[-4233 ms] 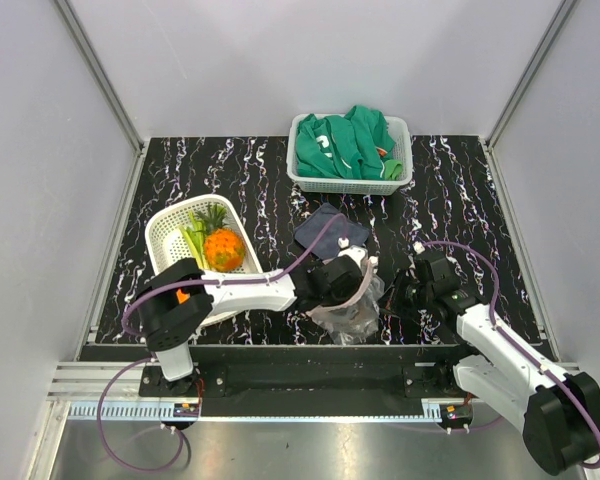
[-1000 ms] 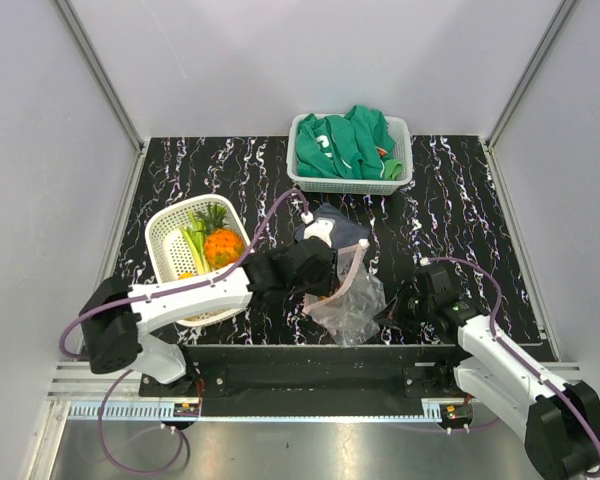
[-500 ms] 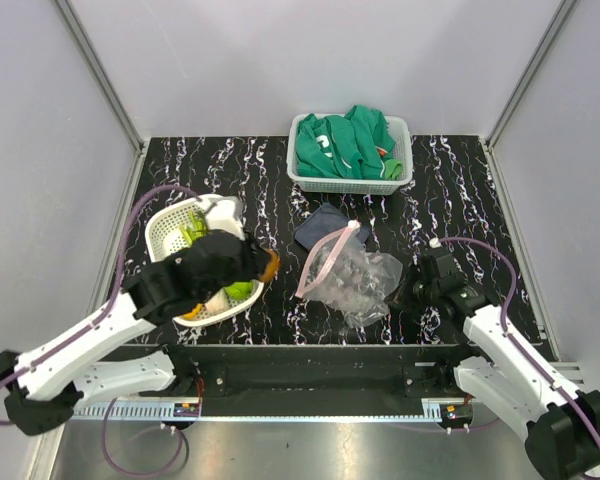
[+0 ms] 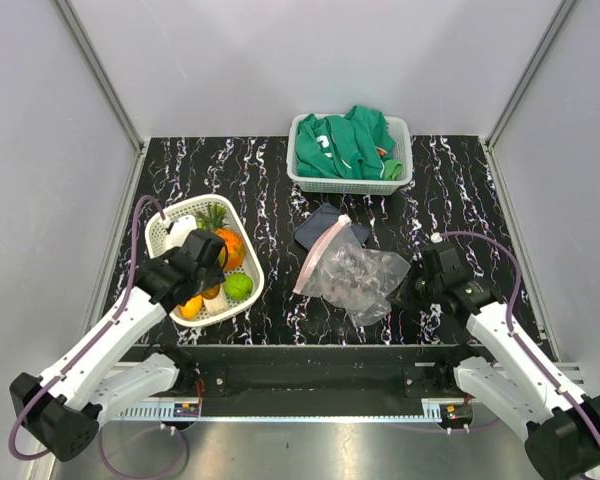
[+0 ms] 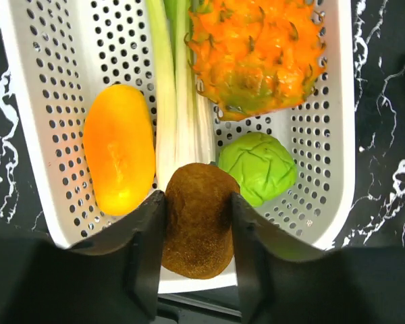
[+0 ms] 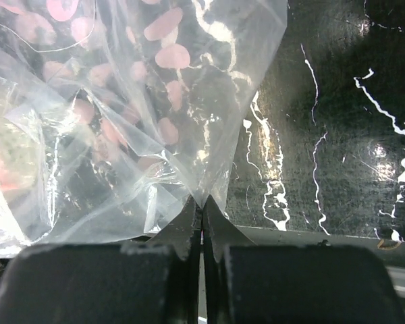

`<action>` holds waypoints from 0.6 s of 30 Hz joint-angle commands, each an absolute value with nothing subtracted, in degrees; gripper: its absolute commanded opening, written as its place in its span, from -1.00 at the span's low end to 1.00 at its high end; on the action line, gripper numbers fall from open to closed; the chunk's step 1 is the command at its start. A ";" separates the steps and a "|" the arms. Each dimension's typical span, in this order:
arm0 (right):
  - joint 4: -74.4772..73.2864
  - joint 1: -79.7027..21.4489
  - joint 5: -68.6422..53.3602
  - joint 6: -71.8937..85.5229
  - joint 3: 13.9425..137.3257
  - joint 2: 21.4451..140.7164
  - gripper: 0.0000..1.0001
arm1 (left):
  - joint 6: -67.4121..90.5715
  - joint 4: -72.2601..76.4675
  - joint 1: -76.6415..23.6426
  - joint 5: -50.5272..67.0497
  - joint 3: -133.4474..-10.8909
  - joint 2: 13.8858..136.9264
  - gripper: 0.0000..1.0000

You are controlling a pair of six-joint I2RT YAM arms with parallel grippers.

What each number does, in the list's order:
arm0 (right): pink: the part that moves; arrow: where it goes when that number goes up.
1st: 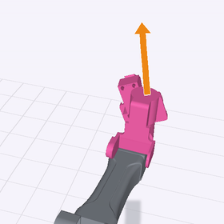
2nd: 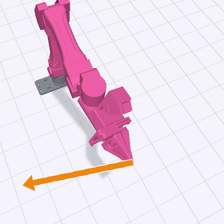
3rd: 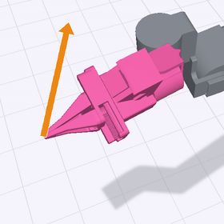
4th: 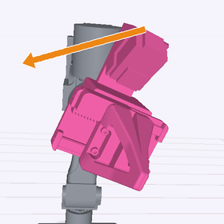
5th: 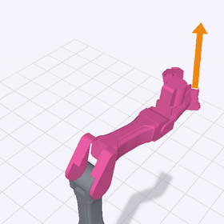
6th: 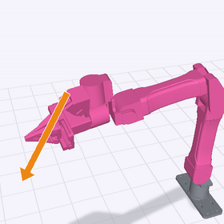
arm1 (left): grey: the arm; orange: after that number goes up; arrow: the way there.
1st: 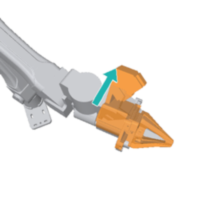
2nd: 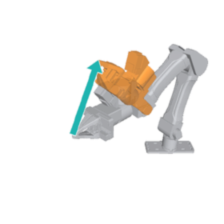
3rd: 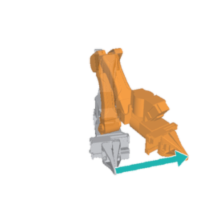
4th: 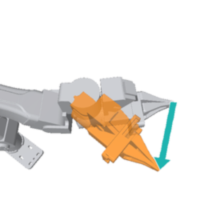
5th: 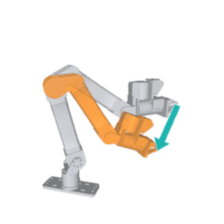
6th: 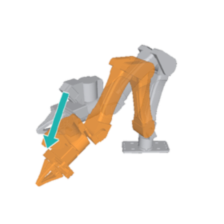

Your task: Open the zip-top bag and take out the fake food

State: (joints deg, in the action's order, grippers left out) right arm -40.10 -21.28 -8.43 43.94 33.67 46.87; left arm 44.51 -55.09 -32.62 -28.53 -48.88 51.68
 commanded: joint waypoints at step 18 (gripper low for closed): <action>-46.93 -21.01 -4.84 41.92 40.34 45.62 -1.00 | 30.41 -8.97 -45.61 18.99 -55.18 70.54 0.51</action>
State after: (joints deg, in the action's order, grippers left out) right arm -45.45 -21.26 -5.52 42.65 37.15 46.57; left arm 33.63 -14.50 -41.69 15.33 -50.00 63.22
